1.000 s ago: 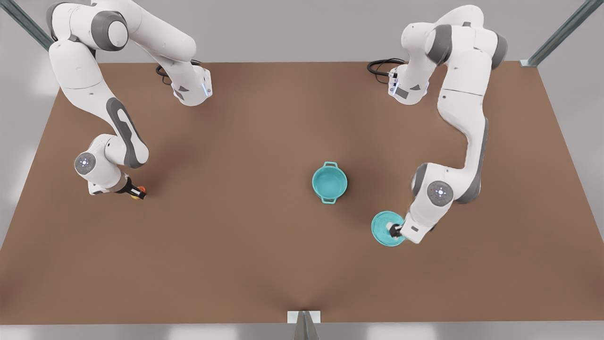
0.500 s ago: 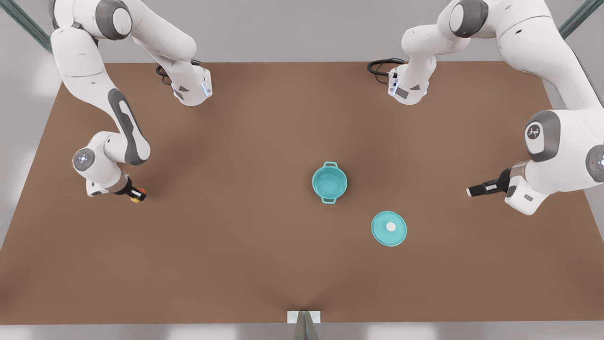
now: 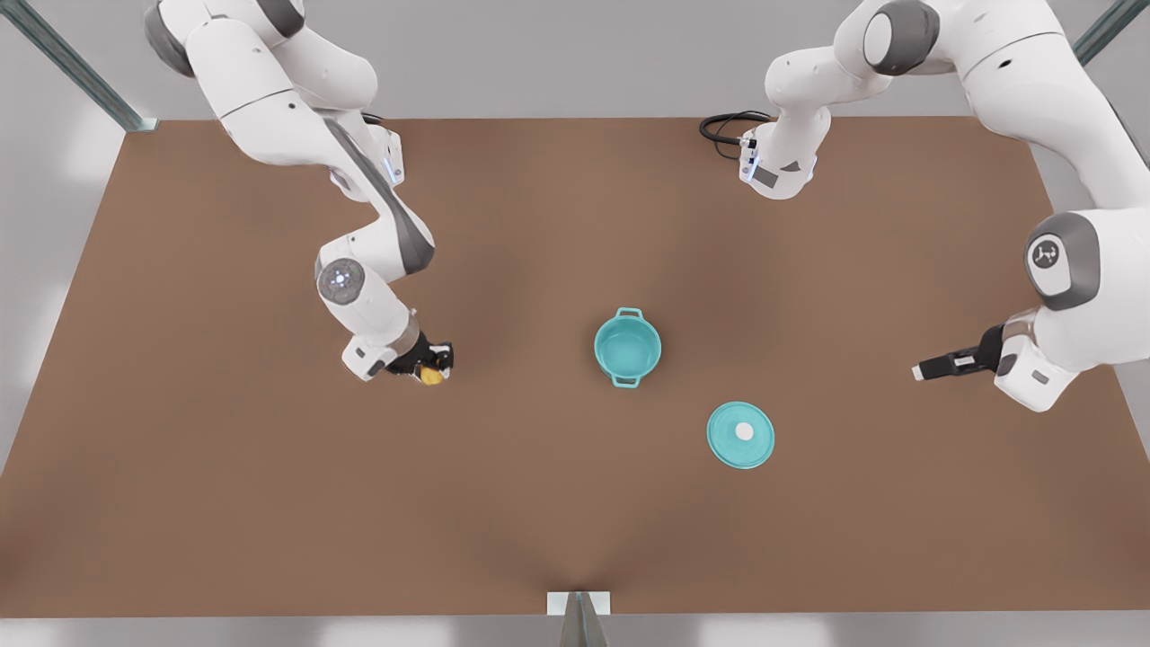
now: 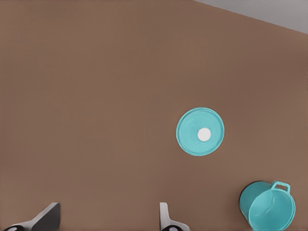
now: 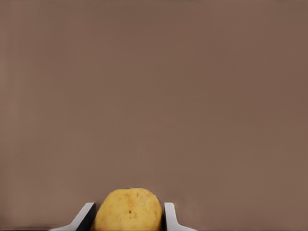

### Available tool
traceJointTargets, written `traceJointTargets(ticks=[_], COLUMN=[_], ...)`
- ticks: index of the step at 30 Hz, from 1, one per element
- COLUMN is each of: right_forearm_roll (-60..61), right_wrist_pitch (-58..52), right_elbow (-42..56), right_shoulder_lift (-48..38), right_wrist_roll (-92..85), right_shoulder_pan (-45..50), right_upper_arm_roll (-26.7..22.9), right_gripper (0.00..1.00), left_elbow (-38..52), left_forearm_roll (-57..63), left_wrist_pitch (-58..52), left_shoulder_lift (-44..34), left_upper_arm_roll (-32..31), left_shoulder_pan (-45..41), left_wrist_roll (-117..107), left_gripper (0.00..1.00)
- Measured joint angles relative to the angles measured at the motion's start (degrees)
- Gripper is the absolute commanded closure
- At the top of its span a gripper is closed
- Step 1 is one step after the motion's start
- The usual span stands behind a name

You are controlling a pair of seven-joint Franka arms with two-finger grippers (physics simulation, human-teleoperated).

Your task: Open the pot lid and put the potato into the pot

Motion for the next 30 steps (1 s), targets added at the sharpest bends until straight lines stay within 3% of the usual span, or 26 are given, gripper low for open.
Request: traceJointTargets(ticks=[5, 9, 16, 30], right_forearm_roll=[-0.2, -0.4, -0.4, -0.4], right_wrist_pitch=[-5.4, -10.7, -17.5, -18.6], right_elbow=[10.3, 22.2, 39.8, 52.2], right_shoulder_lift=[5.0, 10.5, 21.3, 34.9], right_wrist_roll=[4.9, 9.5, 18.5, 33.8], right_shoulder_pan=[8.7, 20.3, 32.6, 44.5], right_upper_arm_roll=[-0.9, -7.3, -12.1, -16.0], right_gripper=[0.41, 0.41, 0.41, 0.41], left_elbow=[-0.1, -0.4, -0.4, -0.4], left_forearm_roll=[0.7, 1.2, 2.0, 2.3], left_wrist_pitch=[1.0, 1.4, 1.4, 1.4], left_shoulder_lift=[0.2, 0.3, 0.3, 0.3], left_upper_arm_roll=[0.1, -0.2, -0.1, -0.1], left_shoulder_pan=[0.2, -1.8, -2.6, -2.6], left_wrist_roll=[1.3, 2.0, 2.9, 3.9], left_gripper=[0.0, 0.0, 0.0, 0.0])
